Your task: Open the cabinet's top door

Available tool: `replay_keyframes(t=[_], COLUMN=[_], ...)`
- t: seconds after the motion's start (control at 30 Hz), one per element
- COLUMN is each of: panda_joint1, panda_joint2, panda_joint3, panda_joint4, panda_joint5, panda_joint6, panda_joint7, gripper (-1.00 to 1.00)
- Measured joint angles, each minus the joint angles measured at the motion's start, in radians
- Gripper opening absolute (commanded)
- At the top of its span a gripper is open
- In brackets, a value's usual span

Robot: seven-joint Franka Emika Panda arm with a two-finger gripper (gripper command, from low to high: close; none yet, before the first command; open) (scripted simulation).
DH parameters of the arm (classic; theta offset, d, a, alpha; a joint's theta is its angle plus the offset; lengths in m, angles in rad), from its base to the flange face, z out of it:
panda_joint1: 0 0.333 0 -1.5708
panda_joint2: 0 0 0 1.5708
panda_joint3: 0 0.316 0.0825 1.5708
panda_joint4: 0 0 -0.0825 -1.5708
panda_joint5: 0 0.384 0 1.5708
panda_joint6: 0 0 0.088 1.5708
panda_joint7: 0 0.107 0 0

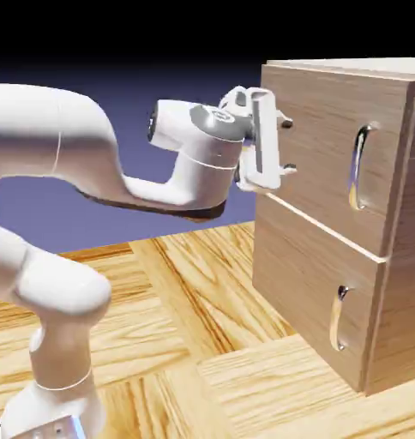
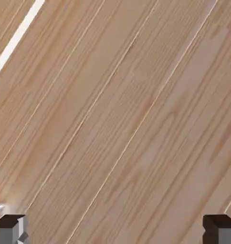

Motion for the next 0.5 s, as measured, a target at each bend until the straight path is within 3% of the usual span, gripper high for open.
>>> replay_keyframes(t=[0.5], panda_joint1=[0.218], panda_joint2=[-0.086], panda_joint3=[-0.248], panda_joint4=[0.114], panda_joint5=[-0.652], panda_joint6=[-0.029], panda_joint7=[-0.232], gripper=[0.0])
